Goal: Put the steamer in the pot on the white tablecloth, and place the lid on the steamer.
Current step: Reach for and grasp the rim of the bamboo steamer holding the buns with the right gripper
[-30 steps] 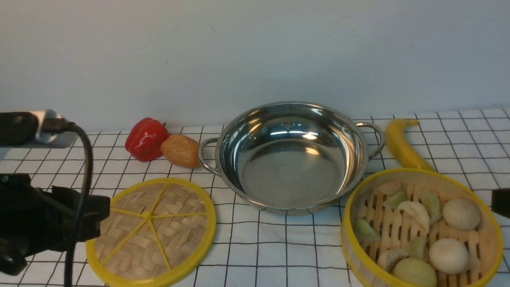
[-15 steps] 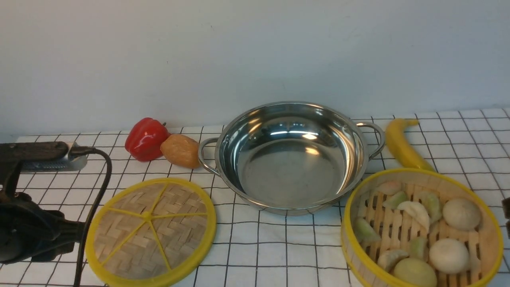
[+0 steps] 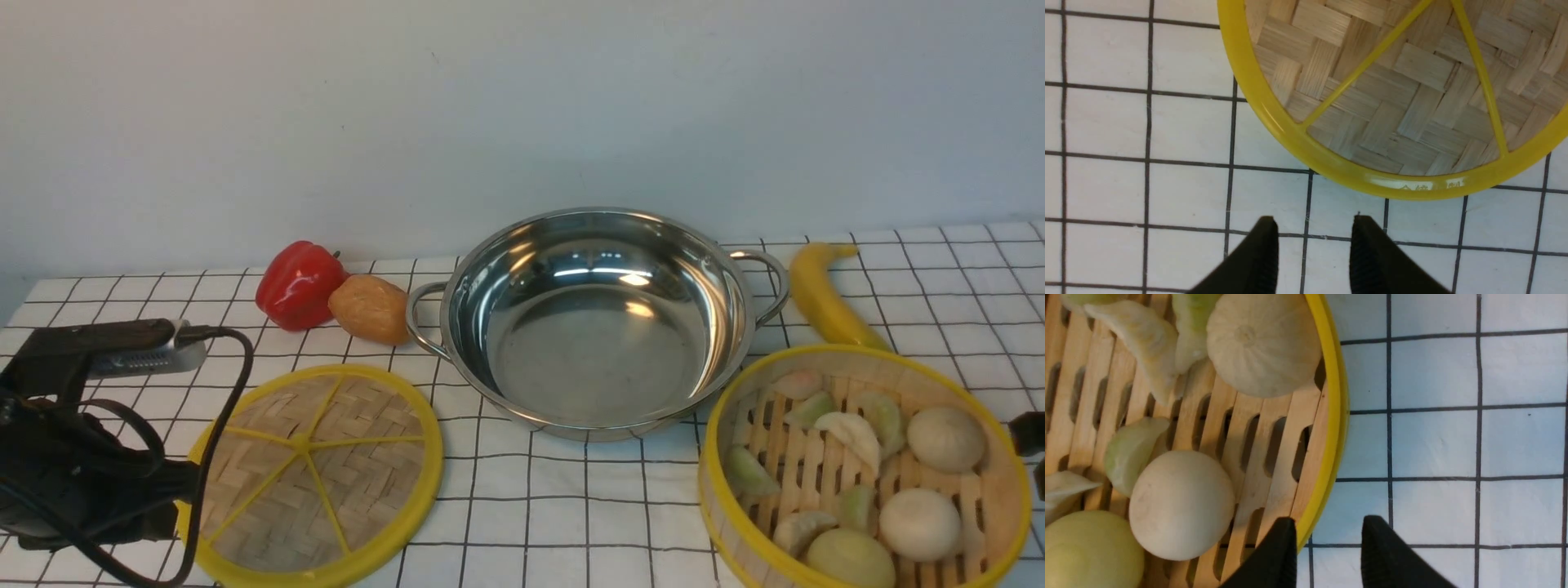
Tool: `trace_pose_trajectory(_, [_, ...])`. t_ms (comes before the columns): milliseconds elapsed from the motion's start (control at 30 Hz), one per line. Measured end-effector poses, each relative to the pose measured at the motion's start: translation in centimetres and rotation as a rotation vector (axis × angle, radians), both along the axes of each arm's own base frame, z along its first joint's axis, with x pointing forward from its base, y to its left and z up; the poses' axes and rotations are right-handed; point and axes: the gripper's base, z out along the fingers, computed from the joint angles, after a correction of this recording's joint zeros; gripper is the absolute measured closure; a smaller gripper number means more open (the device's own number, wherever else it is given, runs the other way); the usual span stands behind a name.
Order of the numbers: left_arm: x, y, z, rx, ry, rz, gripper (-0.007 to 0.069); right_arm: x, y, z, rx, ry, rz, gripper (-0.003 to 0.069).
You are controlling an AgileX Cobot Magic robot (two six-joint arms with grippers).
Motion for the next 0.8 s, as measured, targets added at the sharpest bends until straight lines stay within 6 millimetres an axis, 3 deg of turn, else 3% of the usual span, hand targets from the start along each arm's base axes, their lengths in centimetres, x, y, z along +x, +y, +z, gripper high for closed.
trace_pose_trajectory(800, [0.2, -0.2, 0.0, -0.028, -0.018, 0.018, 0.0382, 3.2, -0.2, -5.8, 0.010, 0.084, -0.039, 0.0417])
